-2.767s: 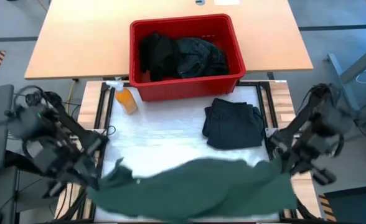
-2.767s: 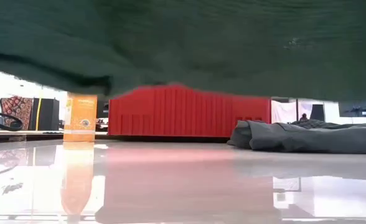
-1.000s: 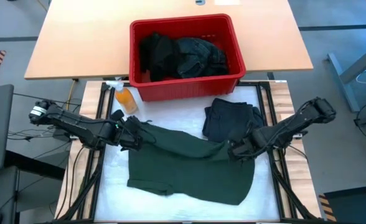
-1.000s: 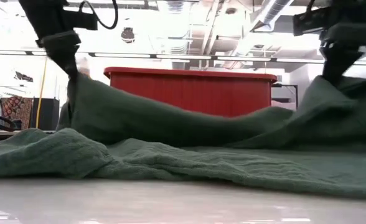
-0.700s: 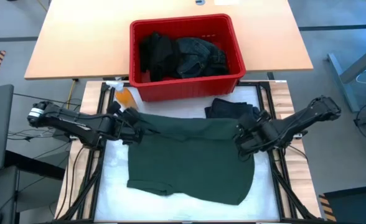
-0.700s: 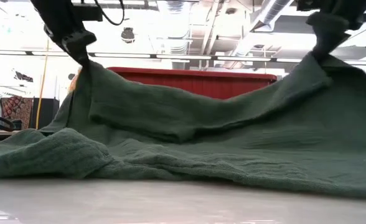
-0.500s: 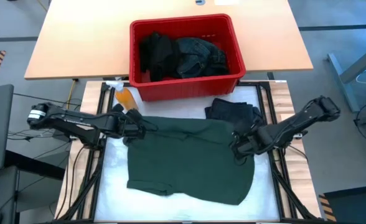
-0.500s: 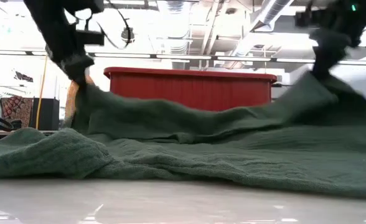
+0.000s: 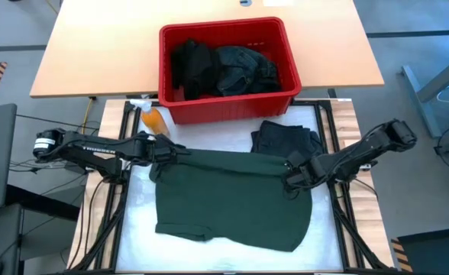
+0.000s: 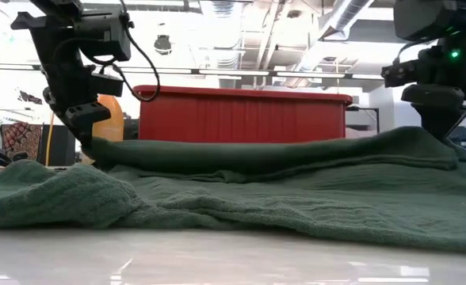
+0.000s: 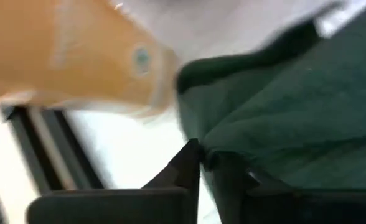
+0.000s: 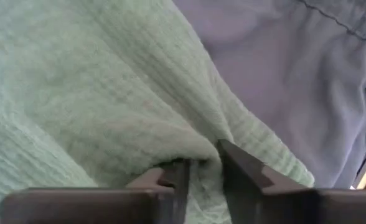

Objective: Fold Laundry from Bin
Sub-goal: Fold the green polo shirt from the bin

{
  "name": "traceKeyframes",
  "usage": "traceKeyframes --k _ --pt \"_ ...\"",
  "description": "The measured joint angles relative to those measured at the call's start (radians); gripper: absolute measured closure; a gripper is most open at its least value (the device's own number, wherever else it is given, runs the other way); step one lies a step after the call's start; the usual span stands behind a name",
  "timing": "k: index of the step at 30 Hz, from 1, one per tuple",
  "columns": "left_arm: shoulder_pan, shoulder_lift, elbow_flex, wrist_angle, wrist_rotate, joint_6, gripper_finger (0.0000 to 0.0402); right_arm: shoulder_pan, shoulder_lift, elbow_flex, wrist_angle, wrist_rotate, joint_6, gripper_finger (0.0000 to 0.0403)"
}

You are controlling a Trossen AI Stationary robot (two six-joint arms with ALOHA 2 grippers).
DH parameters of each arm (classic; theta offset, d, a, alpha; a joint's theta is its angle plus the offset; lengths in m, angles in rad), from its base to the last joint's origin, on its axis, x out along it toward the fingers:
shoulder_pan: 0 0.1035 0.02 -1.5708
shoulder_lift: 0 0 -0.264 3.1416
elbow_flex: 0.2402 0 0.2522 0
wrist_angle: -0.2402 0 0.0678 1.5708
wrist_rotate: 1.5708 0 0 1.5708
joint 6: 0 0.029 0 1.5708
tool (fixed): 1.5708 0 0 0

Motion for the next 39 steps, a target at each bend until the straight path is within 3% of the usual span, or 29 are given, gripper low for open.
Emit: traceKeyframes --k 5,9,21,28,31,34,39 --pt "0.0 -0.003 0.02 -0.037 0.03 0.035 0.0316 -0.011 -0.016 0.035 -0.057 -0.049 -0.041 0.0233" --pt "-0.002 -0.014 0.073 -0.11 0.031 -0.001 0.0279 -0.009 -0.018 0.079 -0.178 -0.073 -0.012 0.0212" --pt "-0.138 -0.047 0.219 -0.124 0.068 0.014 0.0267 0.056 -0.018 0.231 -0.309 -0.176 -0.032 0.0234" --pt "-0.222 -0.037 0.212 -0.033 0.13 0.025 0.0267 0.077 -0.017 0.234 -0.442 -0.191 0.045 0.0245" --pt "-0.259 -0.034 0.175 0.087 0.301 0.043 0.0267 0.102 -0.018 0.24 -0.349 -0.205 0.071 0.0246" --pt "-0.341 -0.034 0.126 0.251 0.466 0.051 0.0267 0.182 -0.022 0.249 -0.137 -0.202 0.048 0.0246" --pt "-0.553 -0.024 0.019 0.539 0.513 0.032 0.0267 0.352 0.013 0.236 0.225 -0.108 -0.04 0.0246"
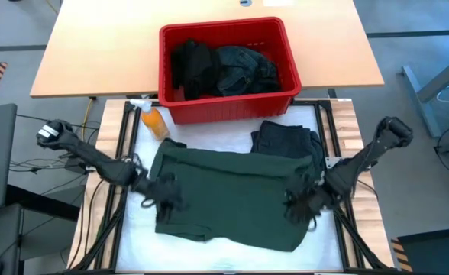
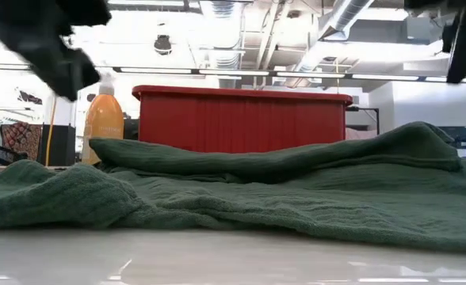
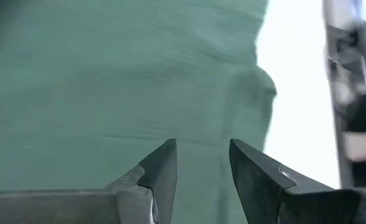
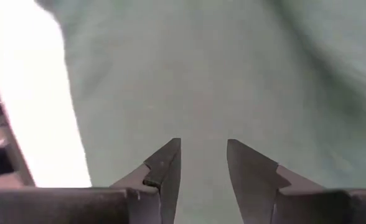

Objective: Fold Laundry from Bin
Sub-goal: Fold the green polo shirt from the bin

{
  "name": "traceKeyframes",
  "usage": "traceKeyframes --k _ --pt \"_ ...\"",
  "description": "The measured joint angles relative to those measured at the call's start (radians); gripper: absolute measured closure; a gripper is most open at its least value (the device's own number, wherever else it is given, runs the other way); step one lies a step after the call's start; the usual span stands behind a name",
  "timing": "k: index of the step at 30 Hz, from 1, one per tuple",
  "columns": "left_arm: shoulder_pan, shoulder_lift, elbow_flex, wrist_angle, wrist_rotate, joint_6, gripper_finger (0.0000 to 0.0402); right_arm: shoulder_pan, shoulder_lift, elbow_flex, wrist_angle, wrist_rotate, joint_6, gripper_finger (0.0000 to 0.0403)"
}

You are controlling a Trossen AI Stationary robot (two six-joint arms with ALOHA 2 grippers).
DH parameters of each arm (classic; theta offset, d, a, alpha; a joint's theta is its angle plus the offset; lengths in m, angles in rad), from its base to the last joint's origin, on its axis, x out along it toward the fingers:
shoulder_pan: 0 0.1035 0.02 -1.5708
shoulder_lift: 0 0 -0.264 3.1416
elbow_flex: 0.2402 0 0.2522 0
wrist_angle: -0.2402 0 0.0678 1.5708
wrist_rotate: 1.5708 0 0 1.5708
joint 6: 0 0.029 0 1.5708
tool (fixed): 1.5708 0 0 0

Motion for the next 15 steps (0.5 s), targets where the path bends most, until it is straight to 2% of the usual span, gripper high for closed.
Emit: traceKeyframes --k 3,7,11,15 --pt "-0.125 0.035 -0.05 0.107 -0.061 -0.004 0.0267 0.084 0.074 -0.001 0.145 0.035 -0.07 0.0246" --pt "-0.25 0.129 -0.07 0.187 -0.143 0.021 0.0267 0.168 0.205 -0.001 0.285 0.029 -0.132 0.0246" --pt "-0.32 0.254 -0.057 0.193 -0.18 0.036 0.0267 0.229 0.332 0.007 0.379 0.021 -0.134 0.0246" --pt "-0.354 0.36 -0.03 0.196 -0.202 0.034 0.0267 0.253 0.429 0.065 0.393 0.002 -0.12 0.0246"
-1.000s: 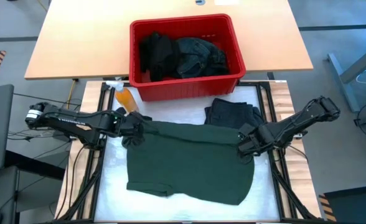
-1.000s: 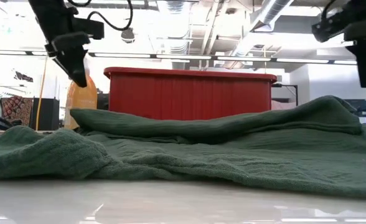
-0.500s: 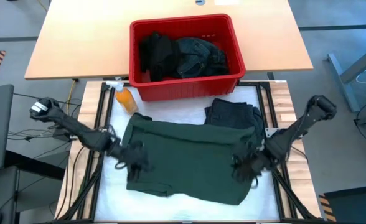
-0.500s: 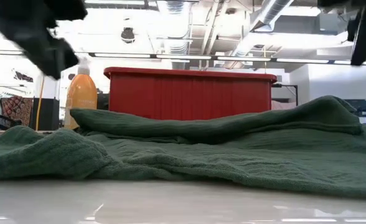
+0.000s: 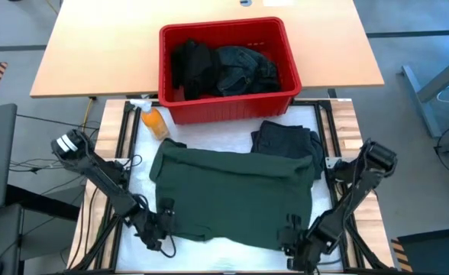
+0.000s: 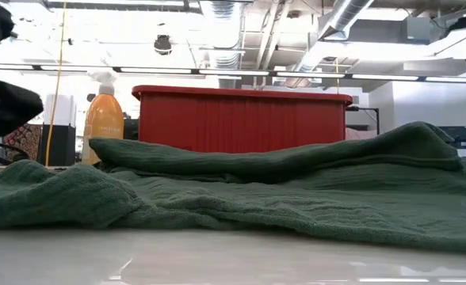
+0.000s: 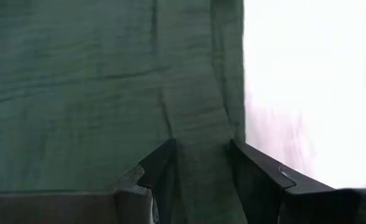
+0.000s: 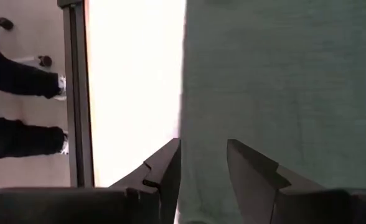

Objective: Fold Laundry from Bin
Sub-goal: Fold the green polo shirt from the bin

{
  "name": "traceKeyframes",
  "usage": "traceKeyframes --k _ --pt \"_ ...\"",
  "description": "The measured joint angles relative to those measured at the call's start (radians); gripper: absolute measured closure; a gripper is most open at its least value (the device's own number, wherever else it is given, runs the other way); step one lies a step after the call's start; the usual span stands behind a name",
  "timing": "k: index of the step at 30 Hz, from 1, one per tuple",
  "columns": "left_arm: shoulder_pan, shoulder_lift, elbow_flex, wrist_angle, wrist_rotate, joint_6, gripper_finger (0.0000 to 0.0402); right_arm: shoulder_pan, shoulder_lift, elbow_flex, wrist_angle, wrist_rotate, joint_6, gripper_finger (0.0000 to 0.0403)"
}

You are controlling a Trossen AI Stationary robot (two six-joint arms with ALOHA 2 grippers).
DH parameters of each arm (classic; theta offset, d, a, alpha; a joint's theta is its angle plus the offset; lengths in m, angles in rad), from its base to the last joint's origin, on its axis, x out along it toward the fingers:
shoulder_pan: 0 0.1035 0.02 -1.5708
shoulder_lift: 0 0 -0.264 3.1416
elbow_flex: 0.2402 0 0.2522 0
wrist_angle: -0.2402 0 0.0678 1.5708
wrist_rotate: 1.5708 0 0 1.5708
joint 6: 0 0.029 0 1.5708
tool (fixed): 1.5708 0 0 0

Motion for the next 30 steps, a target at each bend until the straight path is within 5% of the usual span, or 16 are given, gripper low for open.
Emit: traceKeyframes --k 10,15,21,26,30 --pt "-0.022 0.105 0.012 0.049 0.008 -0.048 0.0276 0.062 0.173 0.075 -0.033 -0.048 0.102 0.0246" --pt "-0.02 0.107 0.01 0.087 0.085 -0.131 0.0355 0.084 0.204 0.077 -0.069 -0.035 0.252 0.0271" --pt "-0.022 0.112 0.006 0.257 0.269 -0.233 0.0398 0.078 0.148 0.07 -0.072 -0.087 0.224 0.0383" --pt "-0.03 0.086 0.004 0.416 0.417 -0.298 0.0399 0.051 0.053 0.069 -0.039 -0.157 0.197 0.038" --pt "-0.047 0.067 0.005 0.465 0.404 -0.357 0.04 0.052 -0.009 0.069 0.013 -0.188 0.141 0.0389"
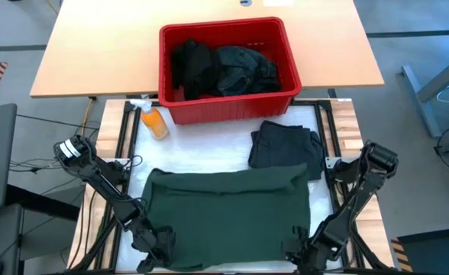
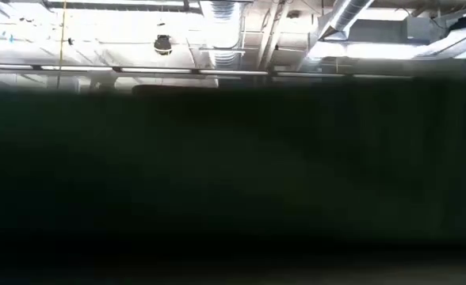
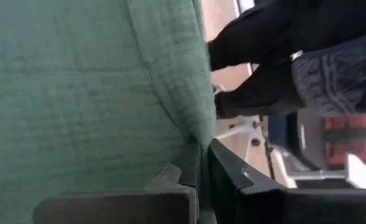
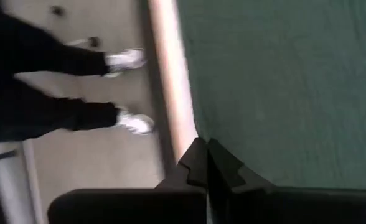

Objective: Fold Laundry from Bin
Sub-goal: Fold the green polo shirt from the bin

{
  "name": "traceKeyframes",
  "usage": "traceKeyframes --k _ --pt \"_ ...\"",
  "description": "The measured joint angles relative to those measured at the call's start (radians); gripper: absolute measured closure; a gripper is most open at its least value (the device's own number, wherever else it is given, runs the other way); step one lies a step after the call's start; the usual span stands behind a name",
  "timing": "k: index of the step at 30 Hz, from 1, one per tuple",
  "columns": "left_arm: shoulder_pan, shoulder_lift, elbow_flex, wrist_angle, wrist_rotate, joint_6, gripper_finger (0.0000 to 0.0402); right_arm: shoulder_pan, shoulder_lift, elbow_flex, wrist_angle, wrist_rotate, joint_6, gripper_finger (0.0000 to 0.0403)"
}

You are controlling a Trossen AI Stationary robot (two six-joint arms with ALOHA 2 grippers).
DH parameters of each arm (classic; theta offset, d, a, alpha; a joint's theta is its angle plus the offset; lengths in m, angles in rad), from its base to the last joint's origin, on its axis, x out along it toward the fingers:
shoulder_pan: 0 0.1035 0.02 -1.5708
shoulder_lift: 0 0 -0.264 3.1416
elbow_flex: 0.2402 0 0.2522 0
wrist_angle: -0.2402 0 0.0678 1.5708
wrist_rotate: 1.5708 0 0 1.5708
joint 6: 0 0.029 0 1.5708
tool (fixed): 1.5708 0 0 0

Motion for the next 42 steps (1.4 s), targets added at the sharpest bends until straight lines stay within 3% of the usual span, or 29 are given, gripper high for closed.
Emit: traceKeyframes --k 7,17,22,25,30,32,42 --pt "-0.005 -0.018 0.0 0.007 -0.151 0.005 0.0386 -0.019 -0.047 0.001 -0.047 0.0 -0.052 0.039" --pt "-0.028 -0.019 0.001 0.008 -0.115 0.055 0.0258 -0.045 -0.049 0.001 -0.049 -0.02 -0.078 0.039" --pt "-0.086 -0.019 0.01 -0.002 -0.141 0.089 0.0214 -0.045 -0.049 0.001 -0.049 -0.02 -0.078 0.039" --pt "-0.15 -0.011 0.072 -0.09 -0.191 0.179 0.0207 -0.045 -0.049 0.002 -0.051 -0.02 -0.078 0.039" --pt "-0.217 -0.011 0.189 -0.435 -0.373 0.306 0.0205 -0.052 -0.05 0.002 -0.075 -0.017 -0.078 0.039" --pt "-0.22 -0.011 0.198 -0.461 -0.407 0.319 0.0205 -0.056 -0.05 0.002 -0.08 -0.014 -0.078 0.039" --pt "-0.228 0.083 0.199 -0.453 -0.242 0.477 0.0205 -0.078 -0.05 0.002 -0.101 -0.012 -0.098 0.039"
